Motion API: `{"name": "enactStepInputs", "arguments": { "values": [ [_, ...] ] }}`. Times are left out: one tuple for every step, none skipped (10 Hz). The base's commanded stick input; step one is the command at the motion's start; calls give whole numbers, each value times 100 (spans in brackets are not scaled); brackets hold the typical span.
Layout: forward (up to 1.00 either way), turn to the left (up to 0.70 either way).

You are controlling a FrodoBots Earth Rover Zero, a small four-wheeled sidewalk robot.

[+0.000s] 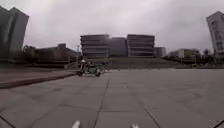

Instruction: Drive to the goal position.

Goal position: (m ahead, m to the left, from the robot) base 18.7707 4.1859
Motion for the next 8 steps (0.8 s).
{"name": "enactStepInputs", "arguments": {
  "values": [
    [70, -1],
    [70, -1],
    [70, -1],
    [70, -1],
    [70, -1],
    [70, -1],
    [70, -1],
    [70, -1]
  ]
}}
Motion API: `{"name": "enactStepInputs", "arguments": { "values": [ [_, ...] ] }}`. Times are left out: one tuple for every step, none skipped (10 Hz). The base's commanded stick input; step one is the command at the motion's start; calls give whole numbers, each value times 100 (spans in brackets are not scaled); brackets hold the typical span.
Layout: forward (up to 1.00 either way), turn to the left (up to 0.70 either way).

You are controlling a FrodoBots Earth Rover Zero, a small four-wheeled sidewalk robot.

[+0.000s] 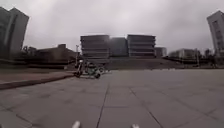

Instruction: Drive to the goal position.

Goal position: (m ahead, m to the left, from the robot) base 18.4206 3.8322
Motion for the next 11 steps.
{"name": "enactStepInputs", "arguments": {
  "values": [
    [70, -1],
    [70, -1],
    [70, -1],
    [70, -1],
    [70, -3],
    [70, -11],
    [70, -20],
    [70, -15],
    [70, -4],
    [70, -1],
    [70, -1]
  ]
}}
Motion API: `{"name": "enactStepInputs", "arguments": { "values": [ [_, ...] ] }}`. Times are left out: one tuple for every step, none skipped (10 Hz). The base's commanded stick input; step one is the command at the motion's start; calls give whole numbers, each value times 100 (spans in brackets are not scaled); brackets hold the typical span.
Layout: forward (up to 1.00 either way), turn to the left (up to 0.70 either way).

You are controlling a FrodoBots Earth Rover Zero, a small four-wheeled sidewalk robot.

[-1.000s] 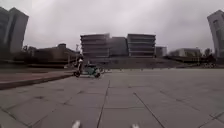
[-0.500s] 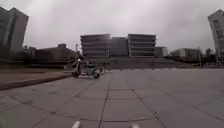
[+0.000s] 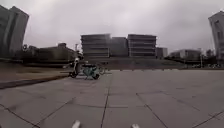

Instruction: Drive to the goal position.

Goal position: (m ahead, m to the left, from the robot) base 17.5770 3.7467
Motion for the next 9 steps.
{"name": "enactStepInputs", "arguments": {
  "values": [
    [70, -1],
    [70, -1],
    [70, -1],
    [70, -1],
    [70, -1],
    [70, -1],
    [70, -1],
    [70, -1],
    [70, -1]
  ]
}}
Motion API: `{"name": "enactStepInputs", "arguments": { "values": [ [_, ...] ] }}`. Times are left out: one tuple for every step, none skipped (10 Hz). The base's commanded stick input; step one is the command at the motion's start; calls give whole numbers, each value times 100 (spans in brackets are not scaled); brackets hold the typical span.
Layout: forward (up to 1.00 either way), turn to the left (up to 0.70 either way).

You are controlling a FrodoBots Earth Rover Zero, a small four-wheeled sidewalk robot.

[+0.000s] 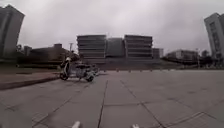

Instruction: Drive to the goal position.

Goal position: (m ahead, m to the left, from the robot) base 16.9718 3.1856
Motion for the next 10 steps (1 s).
{"name": "enactStepInputs", "arguments": {
  "values": [
    [70, -1],
    [70, -1],
    [70, -1],
    [70, -1],
    [70, -1],
    [70, -1],
    [70, -1],
    [70, -1],
    [70, -1],
    [70, -1]
  ]
}}
